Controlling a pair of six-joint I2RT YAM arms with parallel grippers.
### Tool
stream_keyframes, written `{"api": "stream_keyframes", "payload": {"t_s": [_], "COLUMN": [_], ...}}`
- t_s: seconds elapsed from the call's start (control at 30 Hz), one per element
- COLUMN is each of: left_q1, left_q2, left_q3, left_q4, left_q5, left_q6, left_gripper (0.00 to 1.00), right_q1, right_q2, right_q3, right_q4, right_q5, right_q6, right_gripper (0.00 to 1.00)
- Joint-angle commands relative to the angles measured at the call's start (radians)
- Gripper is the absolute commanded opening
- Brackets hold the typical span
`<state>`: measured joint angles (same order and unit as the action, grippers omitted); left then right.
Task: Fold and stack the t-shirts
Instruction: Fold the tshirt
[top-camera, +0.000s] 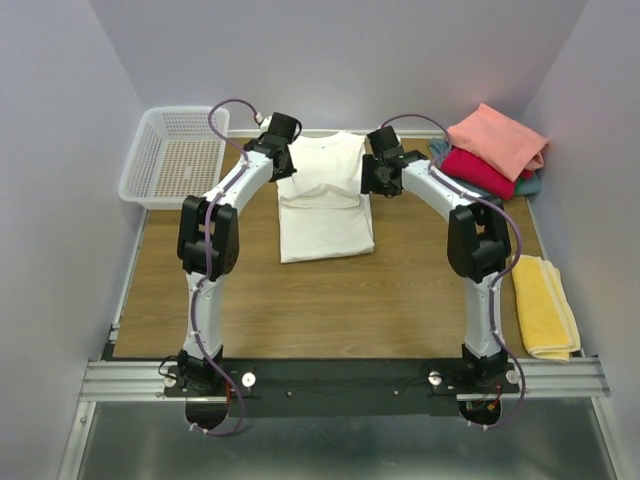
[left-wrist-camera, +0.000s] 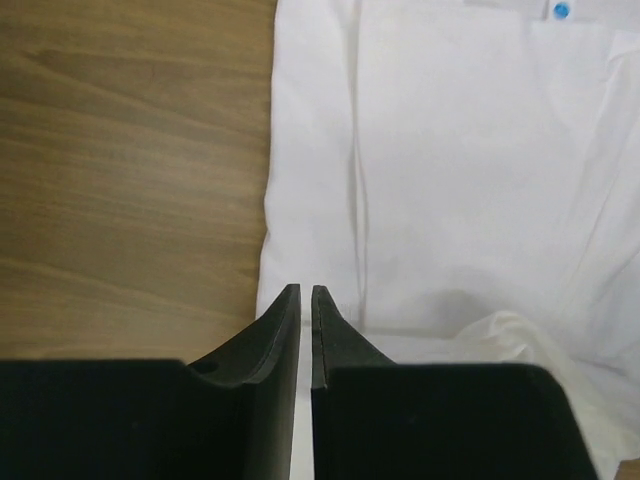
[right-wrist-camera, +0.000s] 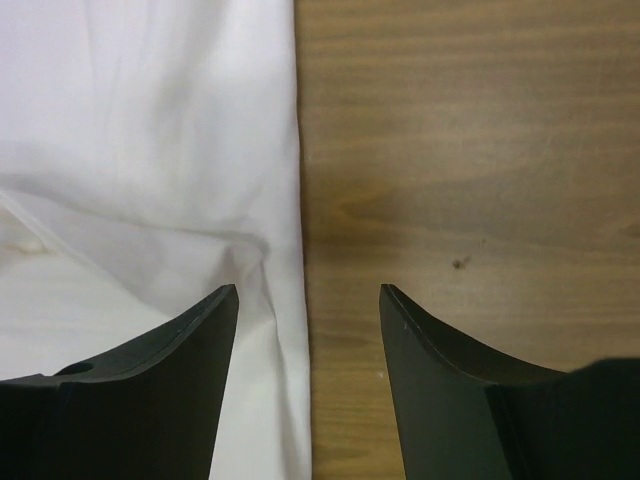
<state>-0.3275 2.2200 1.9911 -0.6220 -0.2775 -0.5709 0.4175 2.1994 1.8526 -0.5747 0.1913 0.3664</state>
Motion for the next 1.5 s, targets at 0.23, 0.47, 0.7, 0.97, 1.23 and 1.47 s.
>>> {"api": "stream_keyframes", "payload": {"t_s": [0.23,0.47,0.7,0.97,1.23,1.47], "left_q1": [-0.025,-0.064,-0.065,-0.064,-0.050,-0.041], "left_q2": [-0.275,-0.247,-0.125,0.009,0.070,0.072], "left_q3": [-0.452,-0.503,-0.402,-0.188,-0.008,0.067], "left_q4": [0.097,0.107,0.104,0.041,0.027,0.030], "left_q5": [0.081,0.106,0.153,0.124,0.035,-0.074], "left_q6": [0.026,0.026,0.035,0.052,0.059,0.068], "left_gripper": [0.13,0.10,0.10,0.09,0.09,0.09], "right_q1": [0.081,0.132,0.133,0.133,0.106,0.037], "right_q2": [-0.168,-0.093,0.002,0.095,0.186,0.195], "right_q3": [-0.202,-0.171,-0.079,0.036,0.267,0.339], "right_q4": [-0.025,-0.022,-0.024,-0.028,-0.070,-0.088], "right_q5": [-0.064,-0.075,-0.070,-0.007,0.132,0.152], "right_q6": [0.063,0.077,0.060,0.033,0.002,0.022], "right_gripper": [0.66,0.66,0.66,0.66,0.66,0.66]}}
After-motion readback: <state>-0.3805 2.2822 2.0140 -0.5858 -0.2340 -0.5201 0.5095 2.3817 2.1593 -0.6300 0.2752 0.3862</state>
